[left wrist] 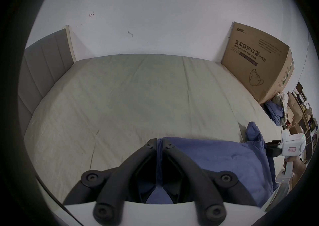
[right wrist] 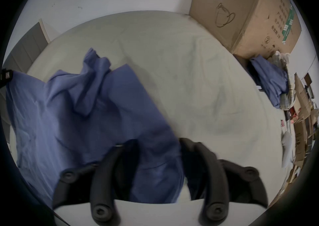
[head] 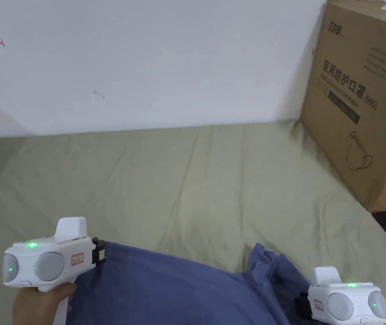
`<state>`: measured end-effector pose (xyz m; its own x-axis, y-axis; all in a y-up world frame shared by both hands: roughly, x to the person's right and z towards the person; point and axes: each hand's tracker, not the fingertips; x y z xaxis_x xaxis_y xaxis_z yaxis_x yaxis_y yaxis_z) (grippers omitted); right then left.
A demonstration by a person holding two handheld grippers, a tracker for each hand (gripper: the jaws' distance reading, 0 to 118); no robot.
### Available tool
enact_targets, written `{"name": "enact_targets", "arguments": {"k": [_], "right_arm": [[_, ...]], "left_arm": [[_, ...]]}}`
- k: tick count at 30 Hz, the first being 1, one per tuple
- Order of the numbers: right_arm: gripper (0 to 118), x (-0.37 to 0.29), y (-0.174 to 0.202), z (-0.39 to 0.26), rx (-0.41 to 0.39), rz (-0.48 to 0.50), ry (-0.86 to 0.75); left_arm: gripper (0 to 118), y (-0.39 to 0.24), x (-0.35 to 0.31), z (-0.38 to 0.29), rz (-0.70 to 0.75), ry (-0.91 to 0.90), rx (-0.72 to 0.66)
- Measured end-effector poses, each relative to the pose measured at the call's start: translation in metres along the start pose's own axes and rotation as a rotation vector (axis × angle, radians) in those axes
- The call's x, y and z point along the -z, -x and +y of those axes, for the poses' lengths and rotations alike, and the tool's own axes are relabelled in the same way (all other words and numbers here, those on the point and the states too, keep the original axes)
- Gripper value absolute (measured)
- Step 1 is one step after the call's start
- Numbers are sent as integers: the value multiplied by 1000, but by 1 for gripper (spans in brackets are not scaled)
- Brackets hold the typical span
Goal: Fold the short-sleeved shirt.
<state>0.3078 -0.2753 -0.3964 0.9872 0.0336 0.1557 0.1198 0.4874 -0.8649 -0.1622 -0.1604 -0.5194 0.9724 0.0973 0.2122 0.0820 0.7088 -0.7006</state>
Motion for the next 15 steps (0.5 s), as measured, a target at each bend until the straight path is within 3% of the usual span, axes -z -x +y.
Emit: {"name": "enact_targets", "arguments": {"k": [2, 3, 11, 15], "right_arm": [[11, -11, 4, 0, 11, -5, -22], [2, -18, 6, -1, 13, 7, -43], [2, -129, 13, 0, -24, 14, -281], [2, -185, -3, 18, -37, 1, -429]], "left_arm": [[2, 2, -2, -4, 1, 3, -5], [2, 4, -4, -6, -2, 4, -9], [2, 21, -39, -17, -12, -28, -133], [2, 33, -74, -8, -22, -94, -191]]}}
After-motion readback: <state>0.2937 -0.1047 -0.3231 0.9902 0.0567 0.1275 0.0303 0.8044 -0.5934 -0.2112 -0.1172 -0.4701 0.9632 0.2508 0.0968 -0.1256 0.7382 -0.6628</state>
